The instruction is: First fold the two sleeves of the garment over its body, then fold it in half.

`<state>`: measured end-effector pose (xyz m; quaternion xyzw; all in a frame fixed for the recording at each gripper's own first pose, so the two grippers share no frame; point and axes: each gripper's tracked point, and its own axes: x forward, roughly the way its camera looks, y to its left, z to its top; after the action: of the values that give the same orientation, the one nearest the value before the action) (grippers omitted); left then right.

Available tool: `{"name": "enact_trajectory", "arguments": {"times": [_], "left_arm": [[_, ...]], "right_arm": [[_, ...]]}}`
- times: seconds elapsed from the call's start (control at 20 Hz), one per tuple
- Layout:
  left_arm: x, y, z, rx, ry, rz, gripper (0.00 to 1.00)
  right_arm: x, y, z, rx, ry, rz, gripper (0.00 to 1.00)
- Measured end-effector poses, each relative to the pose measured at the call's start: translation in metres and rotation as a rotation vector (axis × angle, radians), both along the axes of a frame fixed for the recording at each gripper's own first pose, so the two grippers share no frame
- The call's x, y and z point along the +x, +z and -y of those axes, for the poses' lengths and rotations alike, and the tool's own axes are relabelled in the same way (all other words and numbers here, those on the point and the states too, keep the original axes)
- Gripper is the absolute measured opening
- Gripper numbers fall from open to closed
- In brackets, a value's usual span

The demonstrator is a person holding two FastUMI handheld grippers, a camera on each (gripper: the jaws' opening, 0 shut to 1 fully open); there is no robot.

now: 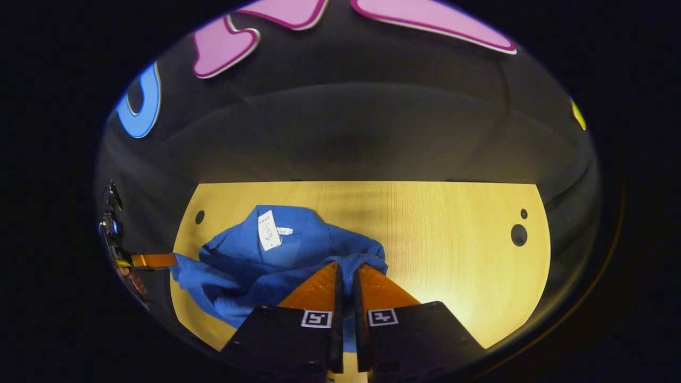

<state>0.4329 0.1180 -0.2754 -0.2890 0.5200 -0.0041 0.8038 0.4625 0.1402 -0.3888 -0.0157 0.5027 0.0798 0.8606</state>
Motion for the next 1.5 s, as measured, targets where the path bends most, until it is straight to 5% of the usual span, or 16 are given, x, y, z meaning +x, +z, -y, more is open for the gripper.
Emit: {"name": "enact_trajectory", "arguments": {"times": [0.3, 0.35, 0.4, 0.45, 0.5, 0.65, 0.95, 1.5], "left_arm": [[0.023, -0.051, -0.024, 0.125, 0.039, -0.085, 0.00], [0.027, -0.051, -0.023, 0.133, 0.044, -0.072, 0.04], [0.033, -0.049, -0.026, 0.165, 0.067, -0.048, 0.31], [0.045, -0.050, -0.029, 0.176, 0.101, -0.004, 0.58], [0.052, -0.040, -0.027, 0.148, 0.124, 0.048, 0.85], [0.051, -0.014, -0.023, 0.116, 0.143, 0.117, 0.84], [0.038, 0.053, -0.011, 0.225, 0.111, 0.284, 0.85], [-0.099, 0.164, 0.071, 0.528, -0.006, 0.569, 0.85]], "right_arm": [[0.018, -0.038, 0.014, -0.005, 0.004, -0.032, 0.11], [0.020, -0.038, 0.020, -0.022, 0.016, -0.010, 0.17], [0.025, -0.038, 0.025, -0.033, 0.030, 0.013, 0.22], [0.027, -0.031, 0.026, -0.016, 0.033, 0.030, 0.52], [0.031, -0.027, 0.025, 0.003, 0.030, 0.056, 0.48], [0.039, -0.001, 0.030, 0.039, 0.033, 0.145, 0.99], [0.003, 0.057, 0.012, 0.079, 0.138, 0.311, 0.98], [-0.118, 0.200, -0.005, 0.131, 0.239, 0.589, 0.98]]}}
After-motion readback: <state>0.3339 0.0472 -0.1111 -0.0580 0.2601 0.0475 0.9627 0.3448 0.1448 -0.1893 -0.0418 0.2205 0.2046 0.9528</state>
